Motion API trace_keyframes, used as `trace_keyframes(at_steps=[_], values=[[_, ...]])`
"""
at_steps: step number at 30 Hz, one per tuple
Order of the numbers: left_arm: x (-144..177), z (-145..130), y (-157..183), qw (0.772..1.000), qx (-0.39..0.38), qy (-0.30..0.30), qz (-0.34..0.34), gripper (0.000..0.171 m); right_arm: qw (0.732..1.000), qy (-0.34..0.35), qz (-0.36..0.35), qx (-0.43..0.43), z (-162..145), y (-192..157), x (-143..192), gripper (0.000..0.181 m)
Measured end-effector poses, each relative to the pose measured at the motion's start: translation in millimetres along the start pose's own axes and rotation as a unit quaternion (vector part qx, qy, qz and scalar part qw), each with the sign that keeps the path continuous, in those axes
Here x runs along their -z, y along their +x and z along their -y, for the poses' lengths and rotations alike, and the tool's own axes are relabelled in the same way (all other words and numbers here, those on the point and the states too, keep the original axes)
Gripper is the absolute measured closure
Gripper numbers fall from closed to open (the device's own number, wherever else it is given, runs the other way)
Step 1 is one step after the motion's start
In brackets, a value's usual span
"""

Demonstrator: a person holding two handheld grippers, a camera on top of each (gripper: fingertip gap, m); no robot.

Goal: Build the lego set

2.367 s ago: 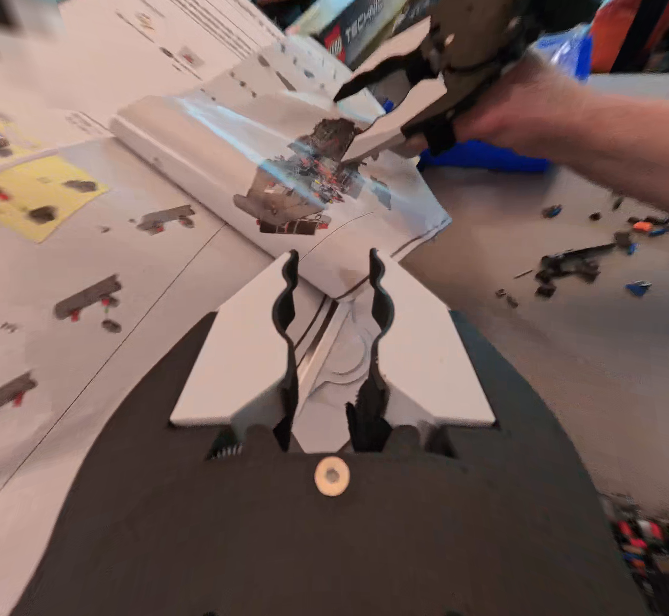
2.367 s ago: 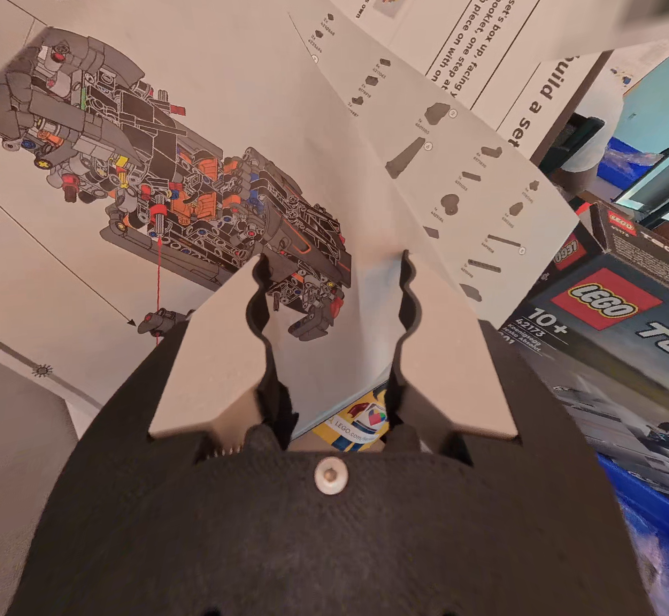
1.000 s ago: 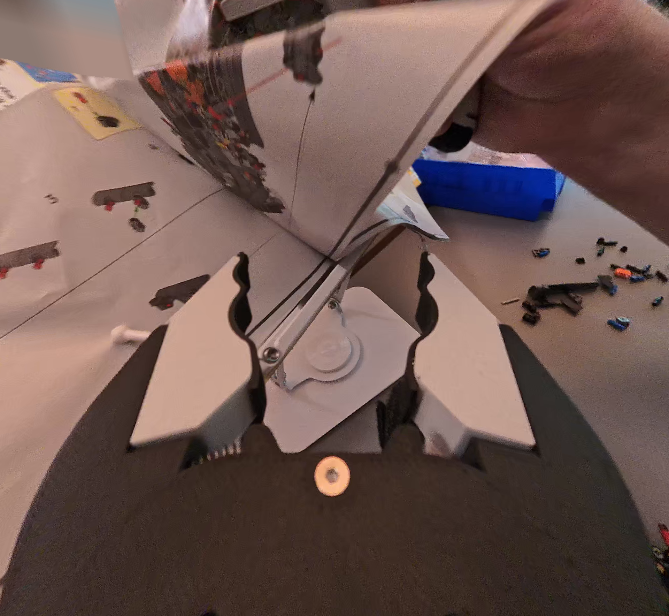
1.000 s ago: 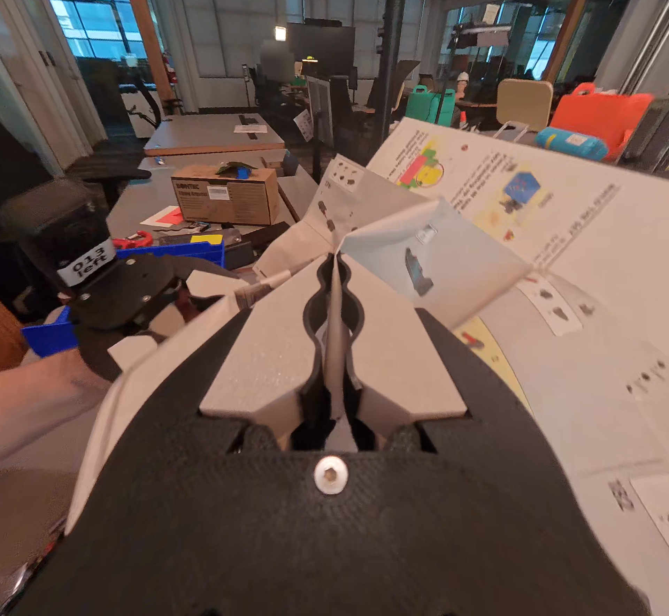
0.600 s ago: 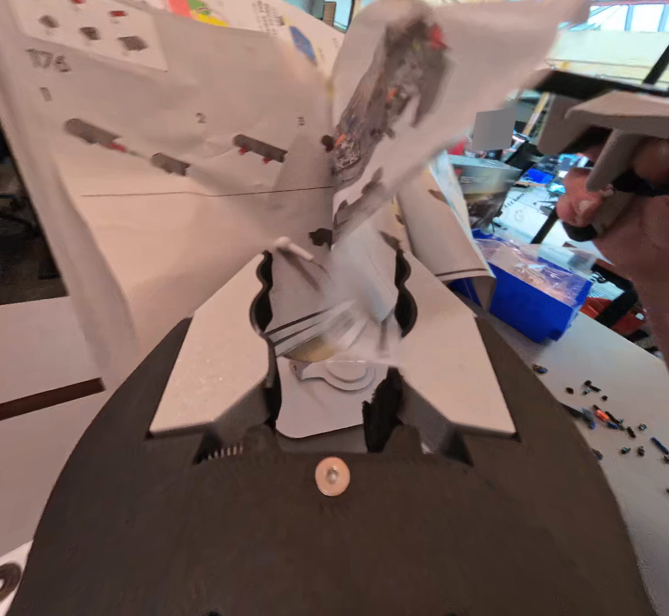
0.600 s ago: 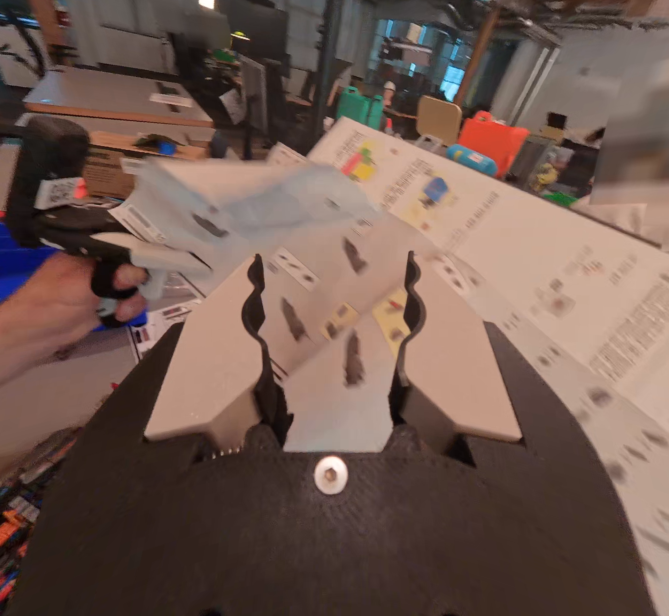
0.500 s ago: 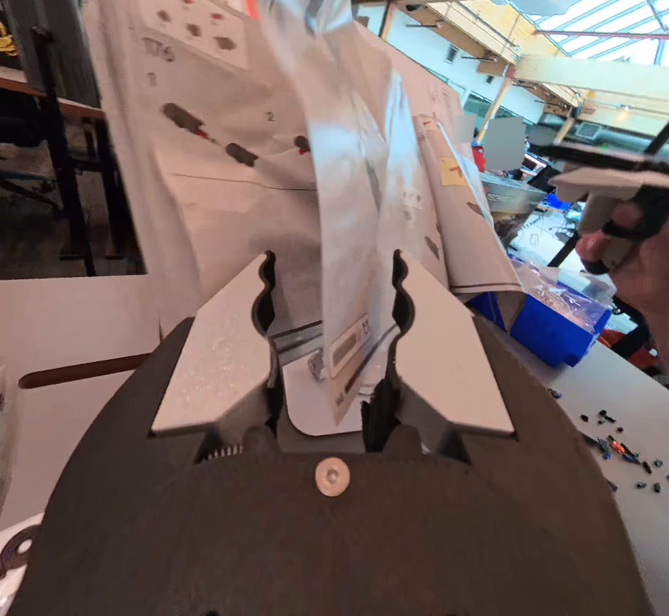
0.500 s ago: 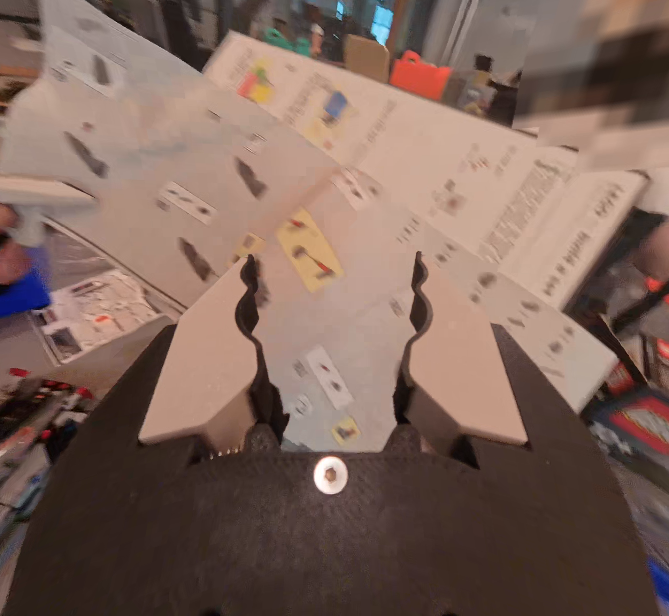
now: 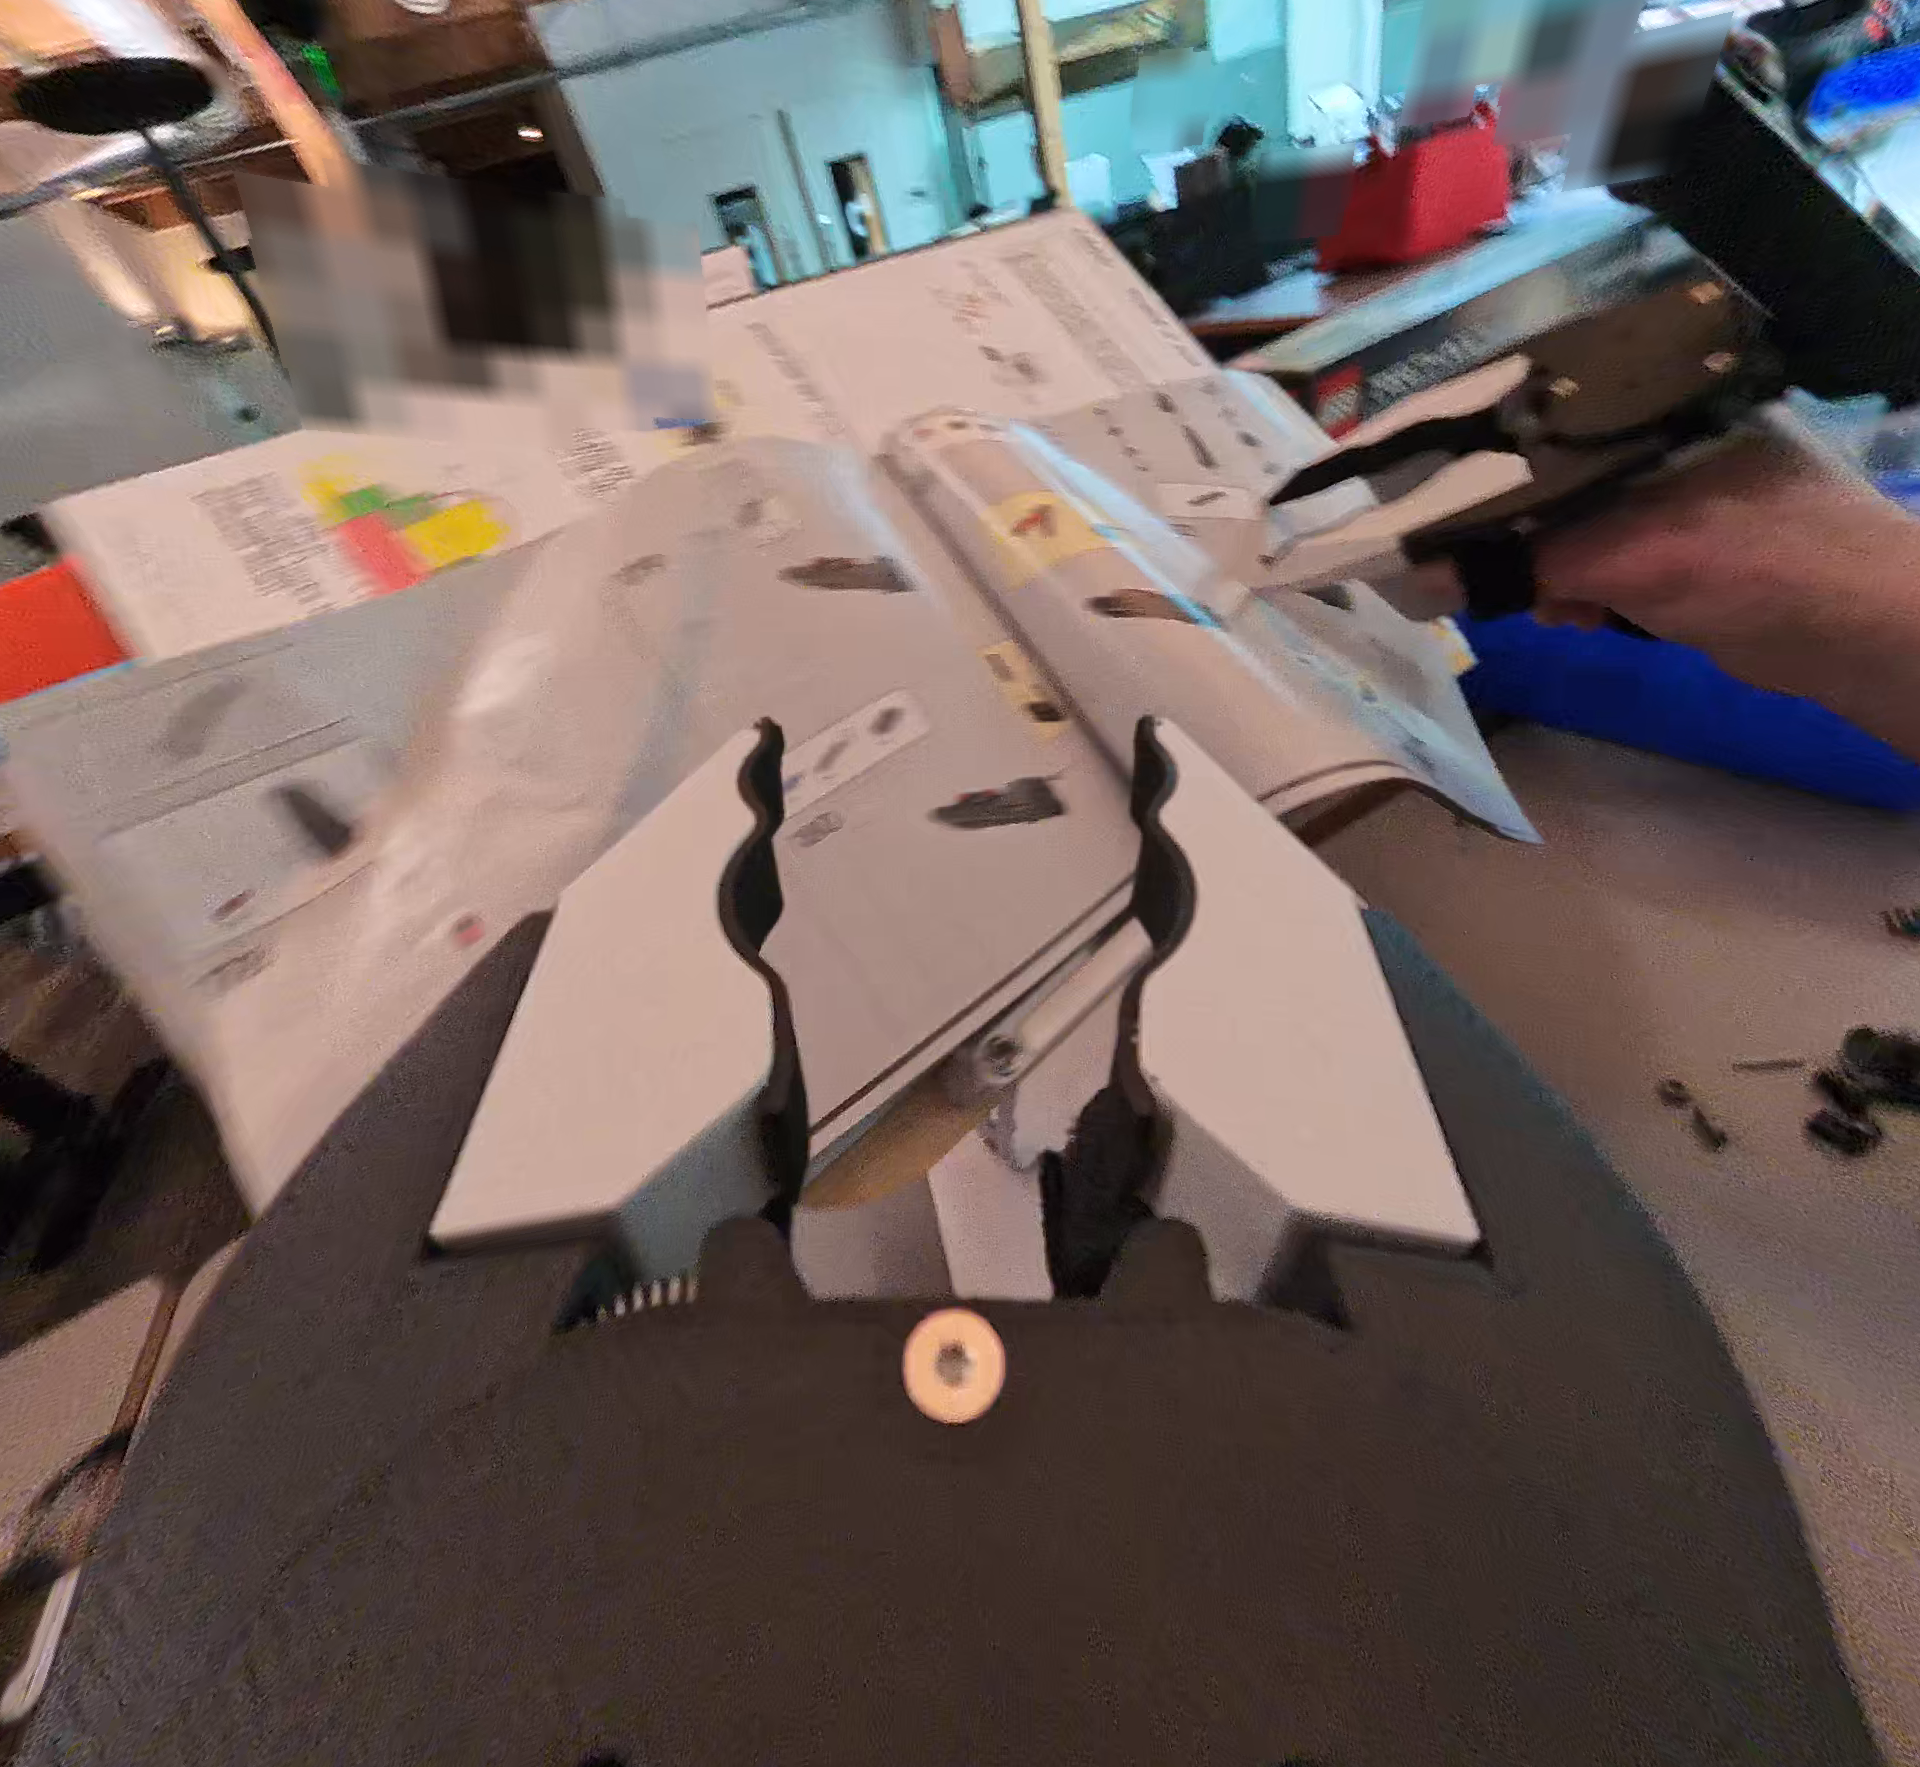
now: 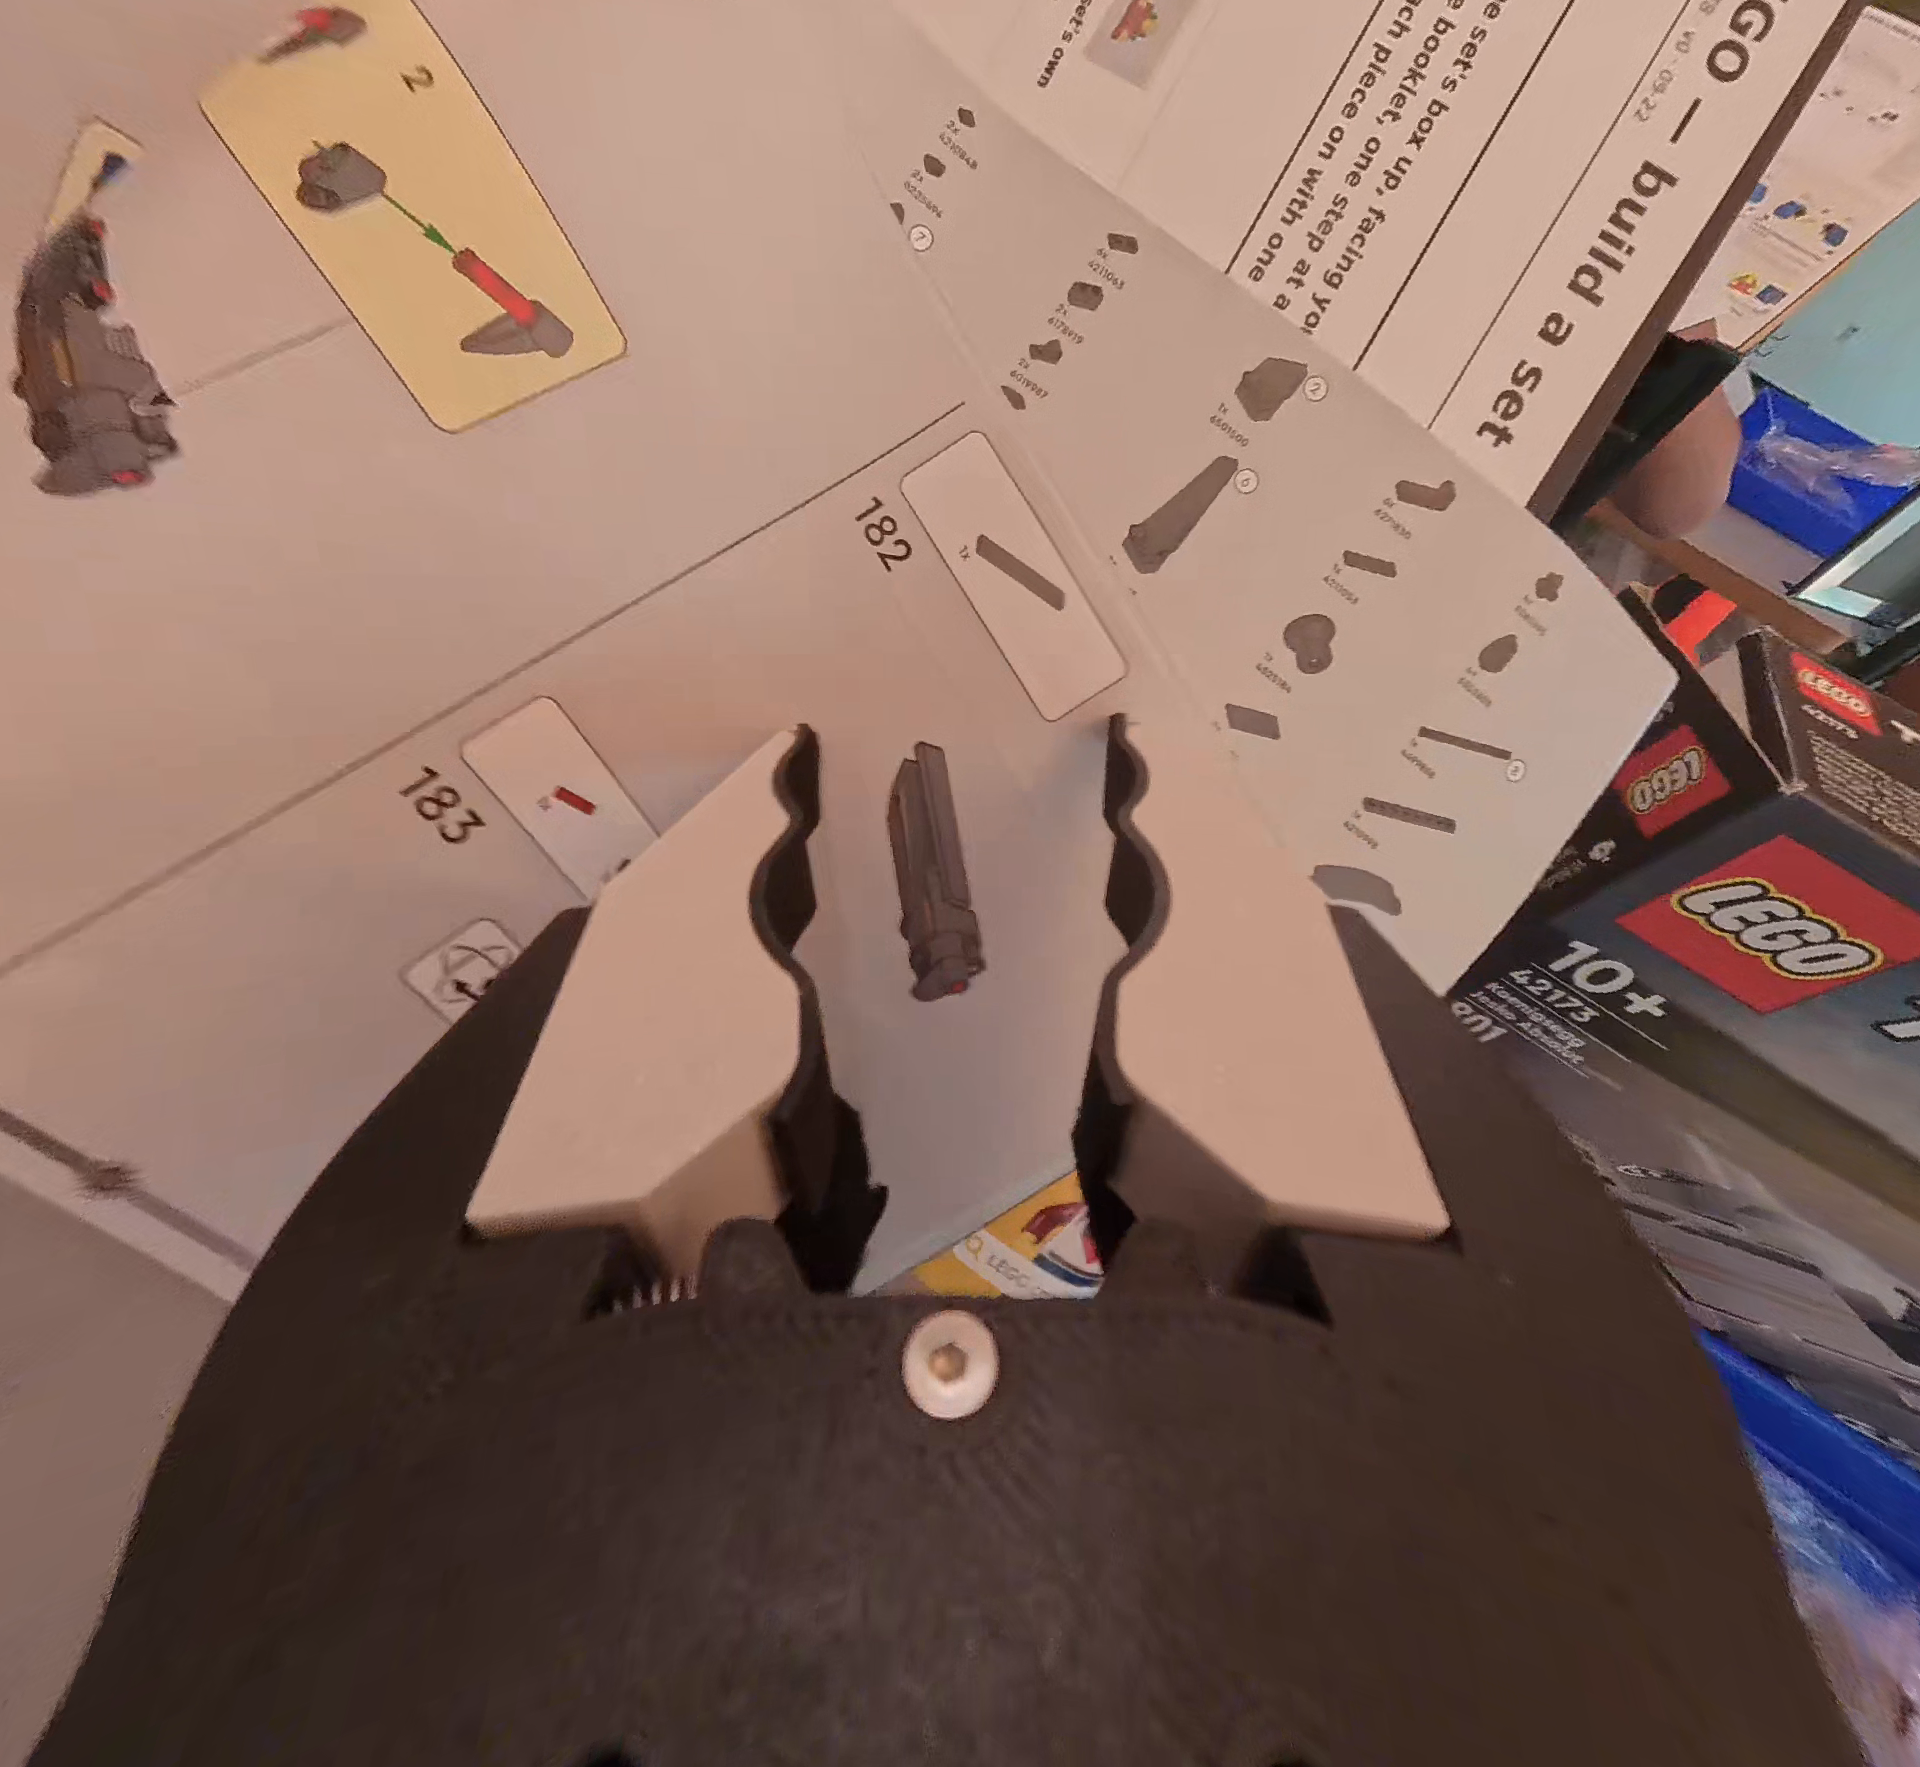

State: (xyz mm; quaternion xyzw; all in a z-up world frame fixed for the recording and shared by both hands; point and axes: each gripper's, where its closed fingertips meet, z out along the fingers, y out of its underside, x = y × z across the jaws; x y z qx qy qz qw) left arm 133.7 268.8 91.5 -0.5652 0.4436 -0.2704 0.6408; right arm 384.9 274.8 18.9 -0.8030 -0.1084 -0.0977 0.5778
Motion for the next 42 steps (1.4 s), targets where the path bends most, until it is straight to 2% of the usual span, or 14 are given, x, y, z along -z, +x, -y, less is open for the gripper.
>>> trace_keyframes(at_steps=[1, 3, 5, 7, 12, 16, 18, 22, 25, 30, 33, 35, 38, 42], values=[[-15.7, -1.6, 23.5, 0.999, -0.026, -0.013, -0.027, 0.106, 1.000, -0.002, -0.005, 0.010, -1.3, -0.1, 0.0, 0.139], [-43.4, -11.9, 61.5, 0.994, -0.071, -0.044, -0.068, 0.105, 1.000, -0.001, -0.002, 0.020, -2.3, -3.8, -2.1, 0.145], [-64.0, -26.9, 83.7, 0.986, -0.121, -0.075, -0.087, 0.106, 1.000, -0.002, 0.006, 0.028, -3.1, -7.6, -4.1, 0.159], [-78.6, -37.7, 92.1, 0.981, -0.142, -0.097, -0.087, 0.107, 0.999, -0.009, 0.024, 0.031, -3.6, -12.3, -4.8, 0.181], [-89.9, -39.8, 94.1, 0.980, -0.142, -0.102, -0.092, 0.106, 0.998, 0.003, 0.058, 0.011, 1.2, -14.0, -1.6, 0.181], [-87.9, -42.4, 95.2, 0.978, -0.153, -0.097, -0.101, 0.099, 0.994, 0.040, 0.100, -0.024, 22.5, -15.6, 20.9, 0.181], [-83.6, -41.9, 95.1, 0.977, -0.167, -0.091, -0.097, 0.091, 0.983, 0.066, 0.161, -0.064, 42.5, -27.1, 37.6, 0.181], [-66.3, -34.7, 95.7, 0.977, -0.186, -0.071, -0.080, 0.078, 0.933, 0.115, 0.311, -0.139, 93.7, -65.7, 72.1, 0.181], [-49.7, -25.9, 89.5, 0.981, -0.180, -0.046, -0.056, 0.069, 0.897, 0.141, 0.387, -0.161, 132.1, -96.6, 86.6, 0.181], [-30.6, -23.5, 82.7, 0.990, -0.129, -0.025, -0.044, 0.057, 0.859, 0.181, 0.448, -0.171, 188.8, -150.4, 82.8, 0.181], [-18.8, -19.8, 74.5, 0.997, -0.057, 0.008, -0.053, 0.065, 0.845, 0.186, 0.470, -0.175, 205.7, -178.8, 68.9, 0.177], [-10.9, -20.3, 55.3, 0.999, -0.019, 0.021, -0.033, 0.083, 0.833, 0.180, 0.492, -0.180, 209.0, -190.7, 66.6, 0.155], [-2.9, -26.2, 26.4, 1.000, 0.022, 0.020, -0.007, 0.110, 0.855, 0.198, 0.450, -0.164, 207.3, -172.1, 72.5, 0.133], [2.1, -40.3, -13.6, 0.992, 0.121, 0.025, -0.004, 0.122, 0.942, 0.188, 0.260, -0.093, 168.6, -93.5, 63.0, 0.111]])
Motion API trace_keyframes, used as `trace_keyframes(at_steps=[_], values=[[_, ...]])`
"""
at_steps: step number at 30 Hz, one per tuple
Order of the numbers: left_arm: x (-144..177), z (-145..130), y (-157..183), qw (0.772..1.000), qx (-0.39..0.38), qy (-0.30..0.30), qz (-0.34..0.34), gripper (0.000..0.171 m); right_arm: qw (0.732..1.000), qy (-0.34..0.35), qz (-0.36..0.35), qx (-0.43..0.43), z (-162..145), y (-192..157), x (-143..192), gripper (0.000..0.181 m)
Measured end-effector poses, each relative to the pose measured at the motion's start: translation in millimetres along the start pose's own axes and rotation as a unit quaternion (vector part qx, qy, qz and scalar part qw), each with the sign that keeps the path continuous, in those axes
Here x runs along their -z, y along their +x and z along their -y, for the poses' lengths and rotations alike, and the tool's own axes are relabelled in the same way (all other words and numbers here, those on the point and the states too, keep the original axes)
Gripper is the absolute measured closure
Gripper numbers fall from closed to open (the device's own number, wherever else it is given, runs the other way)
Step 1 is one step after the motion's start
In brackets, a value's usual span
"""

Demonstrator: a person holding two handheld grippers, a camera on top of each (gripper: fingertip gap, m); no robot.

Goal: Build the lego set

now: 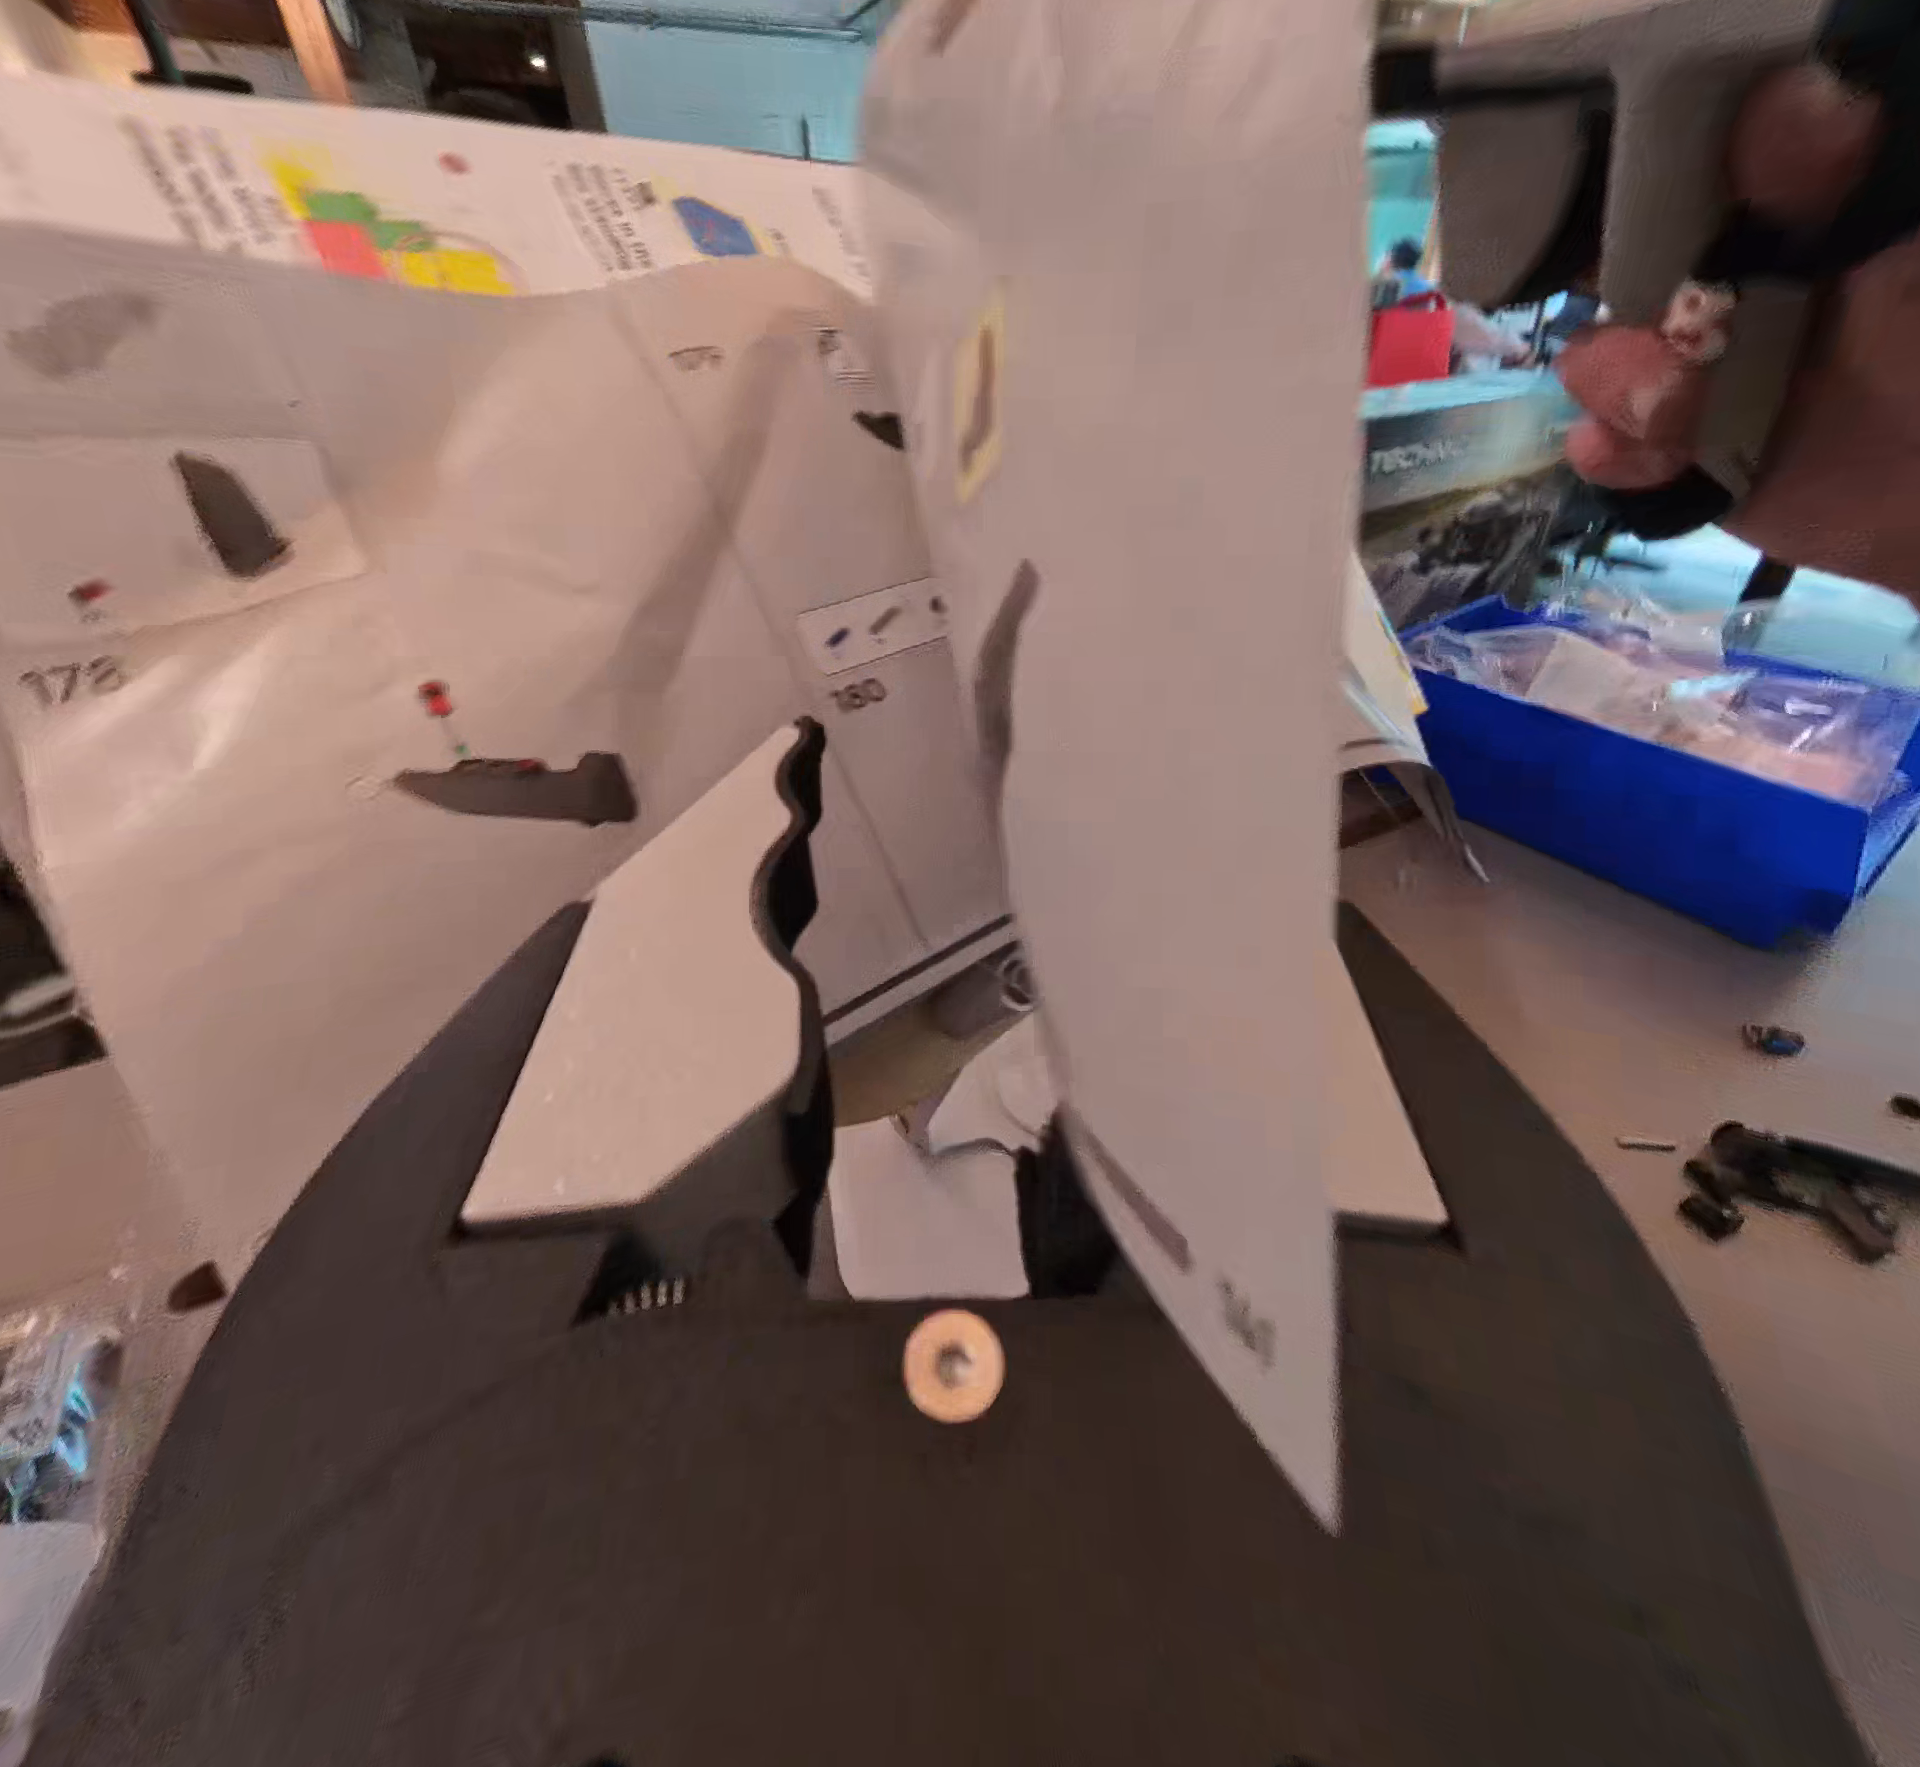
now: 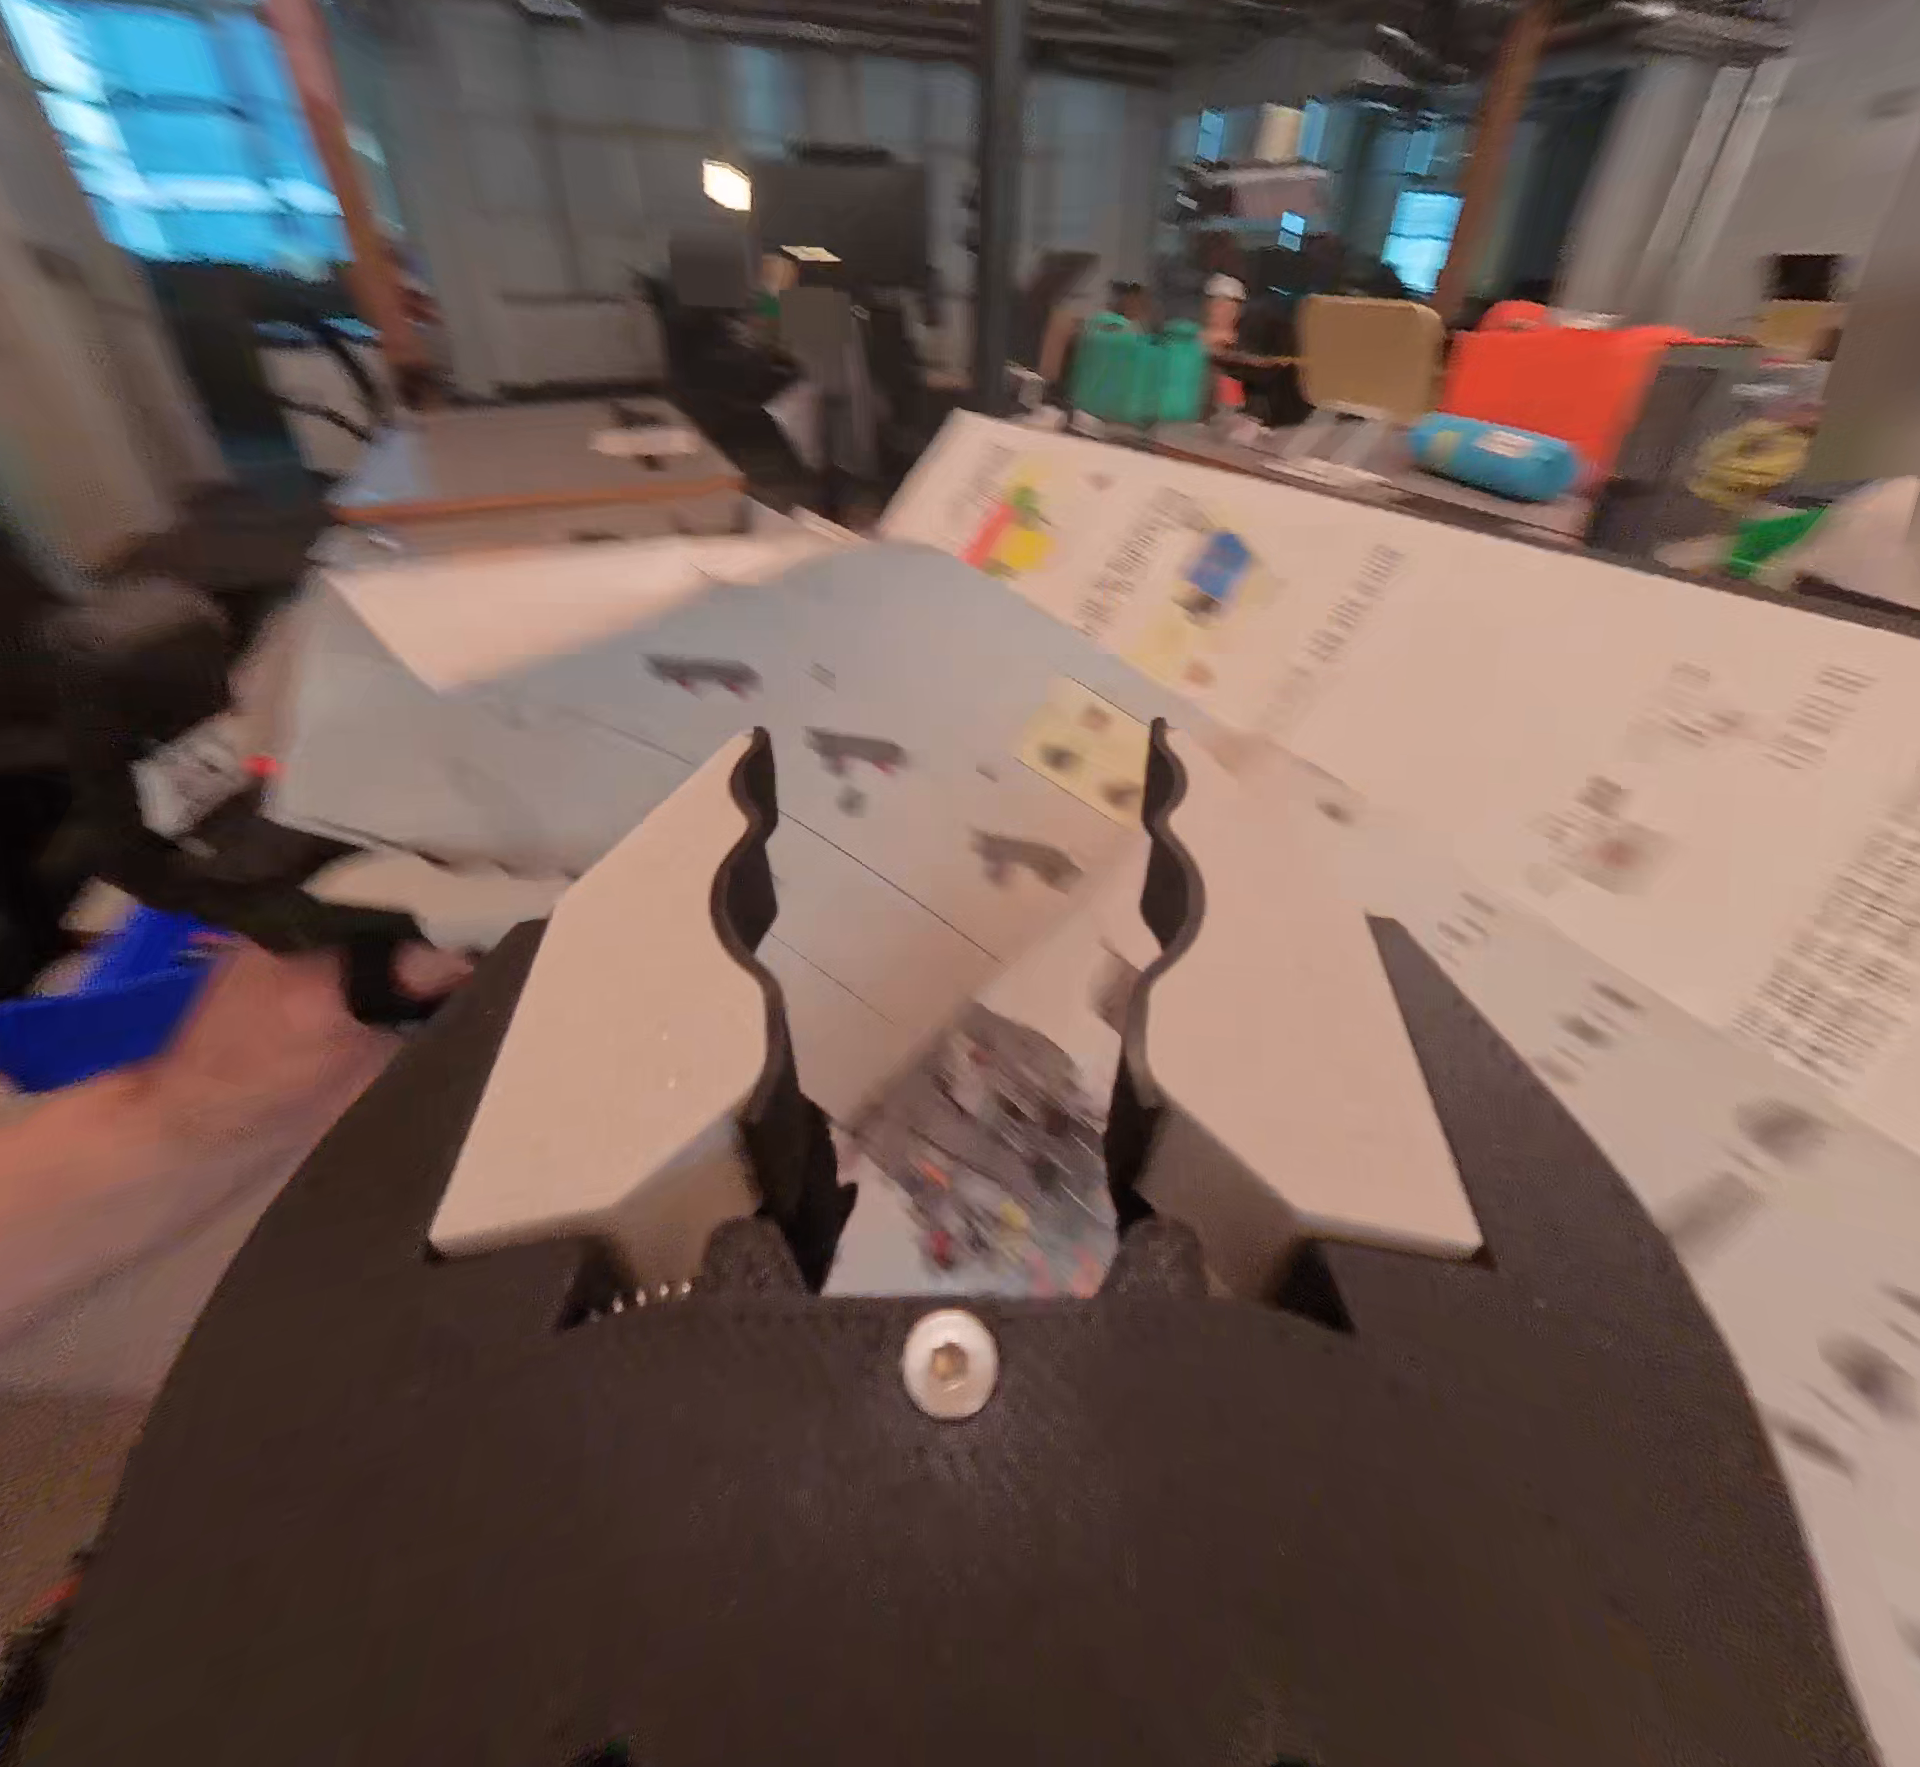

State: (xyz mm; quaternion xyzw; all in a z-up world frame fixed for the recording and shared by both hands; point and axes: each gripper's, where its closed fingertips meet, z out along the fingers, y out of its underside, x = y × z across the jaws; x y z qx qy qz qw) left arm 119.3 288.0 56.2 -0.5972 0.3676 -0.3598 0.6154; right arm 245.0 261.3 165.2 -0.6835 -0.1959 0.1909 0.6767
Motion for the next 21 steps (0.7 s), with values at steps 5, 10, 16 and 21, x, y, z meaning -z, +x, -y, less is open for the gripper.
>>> trace_keyframes(at_steps=[5, 10, 16, 21], values=[[22.6, -5.3, -68.2, 0.995, 0.035, 0.010, 0.091, 0.106, 0.977, -0.105, -0.180, 0.039, -75.4, 92.0, 56.7, 0.094], [66.1, 40.0, -78.6, 0.974, -0.098, 0.039, 0.201, 0.103, 0.954, -0.174, -0.240, 0.049, -139.8, 130.1, 76.8, 0.087], [-5.0, 49.8, 48.5, 0.968, -0.247, -0.014, 0.038, 0.113, 0.948, -0.185, -0.249, 0.072, -157.7, 138.6, 73.6, 0.096], [-76.3, -8.6, 104.5, 0.937, -0.327, -0.111, -0.052, 0.123, 0.947, -0.184, -0.252, 0.075, -157.4, 138.8, 74.1, 0.103]])
